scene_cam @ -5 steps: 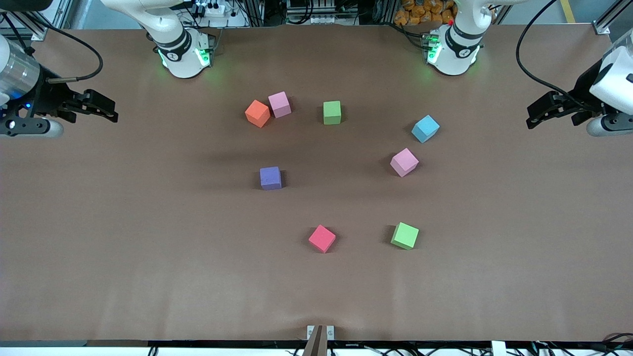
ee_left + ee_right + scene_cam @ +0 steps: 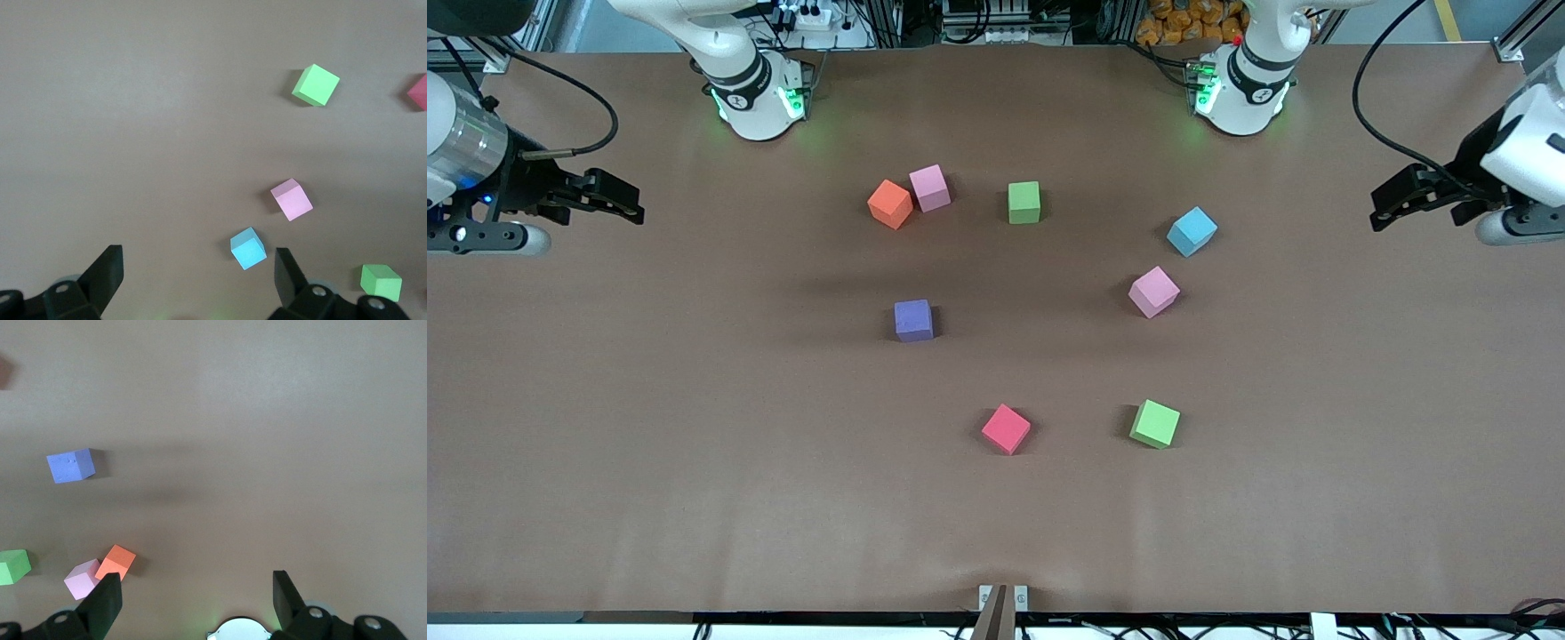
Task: Arrange blocks into number 1
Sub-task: 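Move the left gripper to the pink block beside the cyan block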
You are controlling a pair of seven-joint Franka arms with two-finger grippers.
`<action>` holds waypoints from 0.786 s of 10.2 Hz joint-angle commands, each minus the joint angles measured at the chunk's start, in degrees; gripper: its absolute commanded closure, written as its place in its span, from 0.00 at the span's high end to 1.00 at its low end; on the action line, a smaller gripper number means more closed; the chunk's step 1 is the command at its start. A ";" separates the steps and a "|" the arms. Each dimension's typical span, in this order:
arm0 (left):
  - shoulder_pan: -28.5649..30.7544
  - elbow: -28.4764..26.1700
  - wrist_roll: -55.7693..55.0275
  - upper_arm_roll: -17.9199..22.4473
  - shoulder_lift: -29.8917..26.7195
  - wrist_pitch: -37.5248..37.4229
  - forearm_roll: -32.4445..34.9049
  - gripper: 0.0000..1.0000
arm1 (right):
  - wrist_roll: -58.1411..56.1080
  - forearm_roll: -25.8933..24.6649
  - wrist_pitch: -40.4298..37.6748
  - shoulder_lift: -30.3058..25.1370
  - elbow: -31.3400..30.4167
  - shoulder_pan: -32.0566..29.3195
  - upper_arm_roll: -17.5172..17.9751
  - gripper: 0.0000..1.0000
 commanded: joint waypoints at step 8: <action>-0.76 -32.14 6.20 -20.86 3.32 34.47 0.28 1.00 | 0.08 5.09 7.20 15.80 -1.44 -0.42 0.12 1.00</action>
